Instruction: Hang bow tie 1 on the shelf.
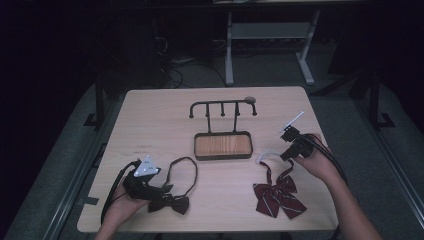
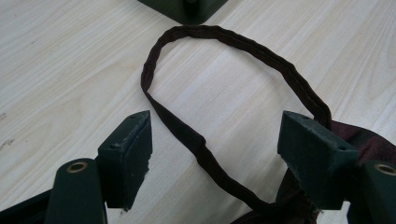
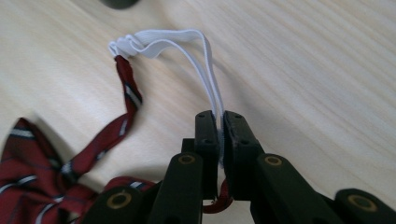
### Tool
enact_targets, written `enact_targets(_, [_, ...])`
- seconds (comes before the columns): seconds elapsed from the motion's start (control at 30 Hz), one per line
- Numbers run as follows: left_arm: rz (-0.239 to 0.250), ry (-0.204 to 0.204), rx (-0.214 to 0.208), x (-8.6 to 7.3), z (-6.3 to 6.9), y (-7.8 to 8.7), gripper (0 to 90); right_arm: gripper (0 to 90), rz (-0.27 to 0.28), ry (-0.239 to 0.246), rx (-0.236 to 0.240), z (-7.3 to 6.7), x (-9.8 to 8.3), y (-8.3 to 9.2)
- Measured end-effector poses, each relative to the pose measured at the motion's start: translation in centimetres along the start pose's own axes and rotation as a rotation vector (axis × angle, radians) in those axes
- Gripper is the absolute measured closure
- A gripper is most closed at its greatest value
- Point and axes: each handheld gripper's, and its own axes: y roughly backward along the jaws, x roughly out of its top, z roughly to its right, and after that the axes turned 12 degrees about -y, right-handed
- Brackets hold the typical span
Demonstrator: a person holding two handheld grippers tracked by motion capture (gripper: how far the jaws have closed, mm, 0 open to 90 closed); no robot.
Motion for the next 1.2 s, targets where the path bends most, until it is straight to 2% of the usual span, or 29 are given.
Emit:
enact_targets(0.17, [-0.002, 0.000, 0.000, 0.0, 0.0, 0.0, 26.8, 84.9, 0.008, 0.014, 0.028, -0.3, -0.2, 0.7])
enact_targets(0.23, [-0.002, 0.000, 0.000, 0.0, 0.0, 0.0, 26.8, 84.9, 0.021, 0.033, 0.058, -0.7, -0.2, 1.5])
enact_targets(0.43, [-0.004, 0.003, 0.000, 0.0, 0.0, 0.1, 26.8, 85.0, 0.045, 0.070, 0.079, -1.7, -0.1, 3.0])
enact_targets(0.83, [-0.003, 0.004, 0.000, 0.0, 0.0, 0.1, 26.7, 85.1, 0.082, 0.122, 0.095, -3.3, -0.1, 5.8])
enact_targets(1.03, [0.000, 0.006, 0.003, 0.0, -0.1, 0.1, 26.7, 85.1, 0.091, 0.136, 0.097, -3.7, -0.1, 6.5])
enact_targets(1.2, [-0.007, 0.005, -0.003, -0.1, -0.1, 0.0, 26.7, 85.1, 0.099, 0.145, 0.116, -3.9, -0.1, 7.2])
